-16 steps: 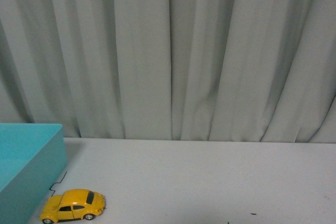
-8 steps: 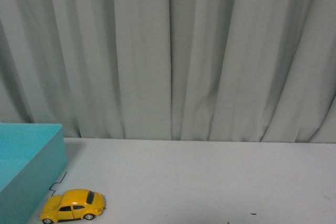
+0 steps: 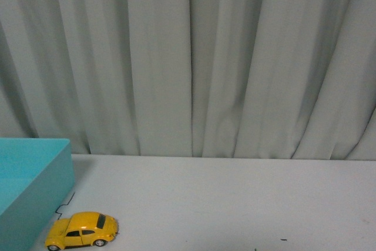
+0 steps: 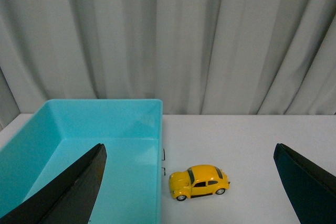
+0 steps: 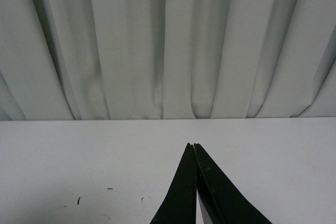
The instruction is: Wind up and store yellow beetle toy
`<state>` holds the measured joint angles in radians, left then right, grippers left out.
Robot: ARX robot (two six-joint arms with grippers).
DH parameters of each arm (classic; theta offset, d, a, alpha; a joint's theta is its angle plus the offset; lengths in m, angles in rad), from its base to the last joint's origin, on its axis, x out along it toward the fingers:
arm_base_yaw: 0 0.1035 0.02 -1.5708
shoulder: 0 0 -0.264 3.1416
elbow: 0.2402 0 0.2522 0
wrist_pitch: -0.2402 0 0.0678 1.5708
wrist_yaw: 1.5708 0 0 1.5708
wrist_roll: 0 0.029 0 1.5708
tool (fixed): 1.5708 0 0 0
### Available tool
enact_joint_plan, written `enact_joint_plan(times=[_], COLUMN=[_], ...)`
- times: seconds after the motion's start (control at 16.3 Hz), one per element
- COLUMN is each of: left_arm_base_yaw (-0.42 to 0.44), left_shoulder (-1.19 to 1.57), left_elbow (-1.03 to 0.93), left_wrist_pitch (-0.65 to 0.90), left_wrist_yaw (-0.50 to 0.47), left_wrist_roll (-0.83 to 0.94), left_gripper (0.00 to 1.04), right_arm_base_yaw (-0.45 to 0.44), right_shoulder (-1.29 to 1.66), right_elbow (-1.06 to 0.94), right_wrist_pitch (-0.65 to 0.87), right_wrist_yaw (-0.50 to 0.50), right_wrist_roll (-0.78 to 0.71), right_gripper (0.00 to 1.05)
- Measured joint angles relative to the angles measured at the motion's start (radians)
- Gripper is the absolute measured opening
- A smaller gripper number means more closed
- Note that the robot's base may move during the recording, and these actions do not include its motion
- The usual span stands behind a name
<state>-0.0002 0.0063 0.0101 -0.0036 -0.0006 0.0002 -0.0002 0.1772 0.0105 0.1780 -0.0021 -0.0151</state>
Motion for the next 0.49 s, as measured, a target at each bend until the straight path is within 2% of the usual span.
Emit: enact_joint_plan(times=[0.06,0.12,0.49], left_arm_base_yaw=[0.000,0.000,0.000], left_shoulder=[0.000,0.000,0.000], left_elbow=[0.000,0.000,0.000], left_wrist_pitch=[0.000,0.000,0.000], left_wrist_yaw=[0.000,-0.001,0.000], left_wrist_roll=[0.000,0.000,0.000], left_gripper=[0.98,0.98,0.98], right_arm_base_yaw=[0.000,0.000,0.000], right_shoulder=[-0.031,-0.150,-0.175], right_elbow=[0.001,0.000,0.000], right_wrist_pitch=[-0.045,-0.186,-0.182], right_wrist_yaw=[0.000,0.001,0.002], right_wrist_roll=[0.000,0.000,0.000], right_gripper=[0.02,0.02,0.03])
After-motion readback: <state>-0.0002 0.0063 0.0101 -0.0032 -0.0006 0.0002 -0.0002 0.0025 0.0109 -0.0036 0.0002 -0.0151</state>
